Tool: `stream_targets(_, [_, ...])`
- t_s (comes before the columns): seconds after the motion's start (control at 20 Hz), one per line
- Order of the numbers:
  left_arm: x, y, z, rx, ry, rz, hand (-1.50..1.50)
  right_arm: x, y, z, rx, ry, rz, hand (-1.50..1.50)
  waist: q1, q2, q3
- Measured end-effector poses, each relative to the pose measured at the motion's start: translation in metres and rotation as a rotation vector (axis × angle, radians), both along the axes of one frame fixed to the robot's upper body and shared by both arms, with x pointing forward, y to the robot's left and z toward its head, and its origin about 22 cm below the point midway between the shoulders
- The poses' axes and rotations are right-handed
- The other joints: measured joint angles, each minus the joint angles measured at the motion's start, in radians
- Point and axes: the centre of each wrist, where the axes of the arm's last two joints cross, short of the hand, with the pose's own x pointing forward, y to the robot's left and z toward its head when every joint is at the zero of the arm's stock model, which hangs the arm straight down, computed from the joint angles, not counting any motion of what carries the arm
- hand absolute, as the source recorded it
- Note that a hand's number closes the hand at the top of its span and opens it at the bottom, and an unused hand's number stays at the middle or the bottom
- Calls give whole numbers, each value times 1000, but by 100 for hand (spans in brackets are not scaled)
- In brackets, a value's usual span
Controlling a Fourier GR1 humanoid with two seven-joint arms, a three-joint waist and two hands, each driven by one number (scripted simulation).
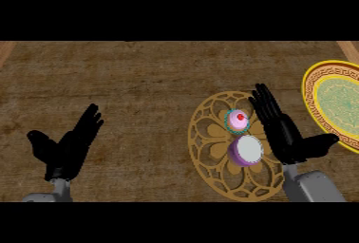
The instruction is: Pick the can from the placemat and place it in the plate
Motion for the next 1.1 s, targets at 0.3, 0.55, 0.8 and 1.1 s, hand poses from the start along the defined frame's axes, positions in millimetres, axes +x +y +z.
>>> stream_targets(0.3, [15,14,15,121,-64,22,0,25,-23,39,-35,-72,309,150,42,-28,9])
stream_targets(0.55, [23,21,20,163,-76,33,0,43,-65,57,-230,-266,245,-150,44,-41,6])
stream_targets(0.8, [30,22,22,183,-80,41,0,40,-102,23,-221,-307,351,-150,47,-38,9])
stream_targets(1.1, [35,21,17,193,-74,45,0,41,-122,24,-439,-343,460,-150,44,-39,10])
